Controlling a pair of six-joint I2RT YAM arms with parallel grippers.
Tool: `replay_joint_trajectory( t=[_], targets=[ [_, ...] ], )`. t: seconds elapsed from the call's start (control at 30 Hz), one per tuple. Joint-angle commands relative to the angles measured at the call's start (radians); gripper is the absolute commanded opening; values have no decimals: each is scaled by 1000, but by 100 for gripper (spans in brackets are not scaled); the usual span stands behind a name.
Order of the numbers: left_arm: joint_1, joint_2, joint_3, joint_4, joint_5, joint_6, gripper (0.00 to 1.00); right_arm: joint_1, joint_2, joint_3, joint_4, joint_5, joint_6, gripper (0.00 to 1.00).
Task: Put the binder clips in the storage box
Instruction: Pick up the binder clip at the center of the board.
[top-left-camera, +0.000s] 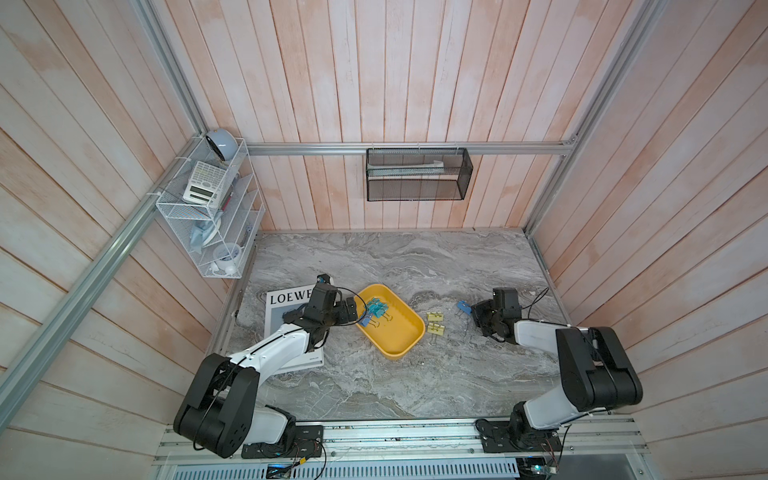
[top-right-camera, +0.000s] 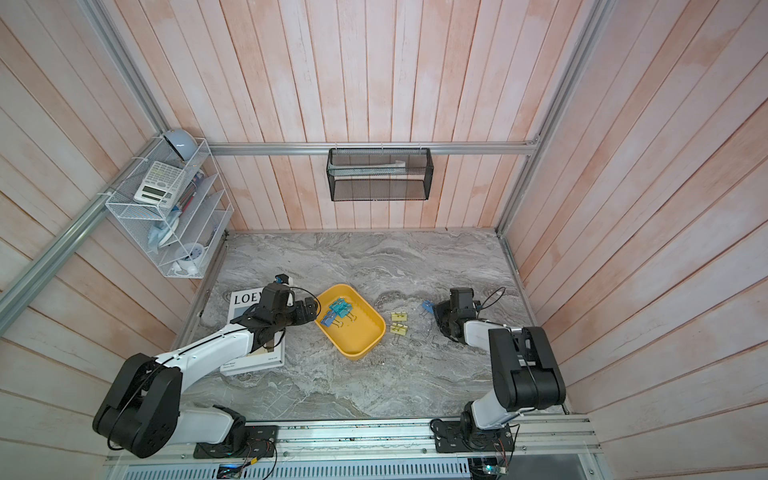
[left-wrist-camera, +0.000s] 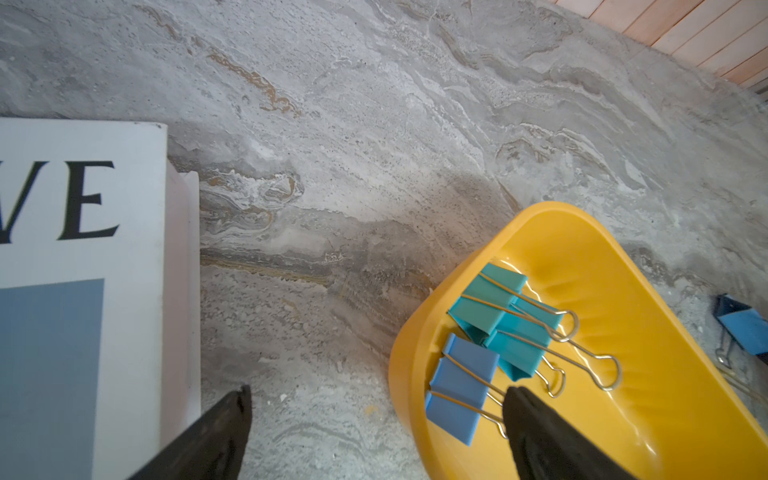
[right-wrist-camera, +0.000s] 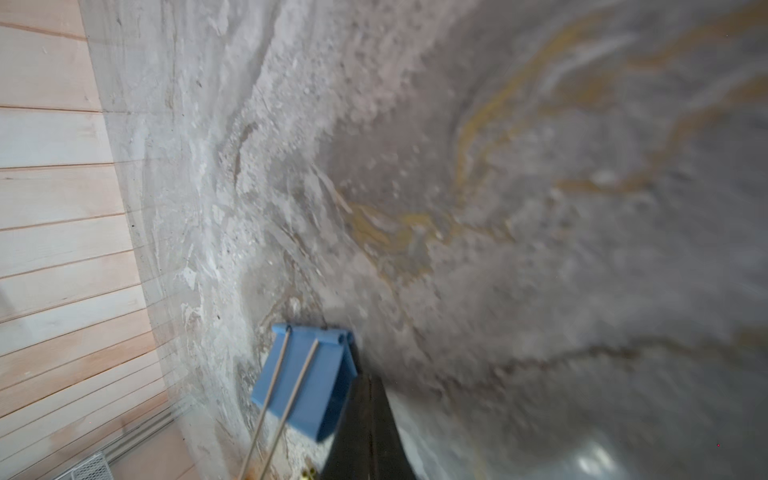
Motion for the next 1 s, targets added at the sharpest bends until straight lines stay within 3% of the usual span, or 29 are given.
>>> replay_joint_trajectory(
  t=[0.0, 0.1, 0.23, 0.53, 0.97],
  targets=[
    [8, 10, -14, 1, -4, 21, 100, -30, 60, 79, 30, -79, -46, 3],
    [10, 12, -15, 1, -7, 21, 100, -41, 72, 127, -28, -98, -86, 3],
    [12, 25, -18, 10, -2, 20, 100, -46, -21, 44, -32, -82, -101, 4],
    [12, 43, -25, 32, 13, 15, 100, 68, -180, -84, -51, -85, -99, 6],
    [13, 38, -22, 27, 12, 16, 100, -2, 69, 53, 13, -102, -119, 6]
  ],
)
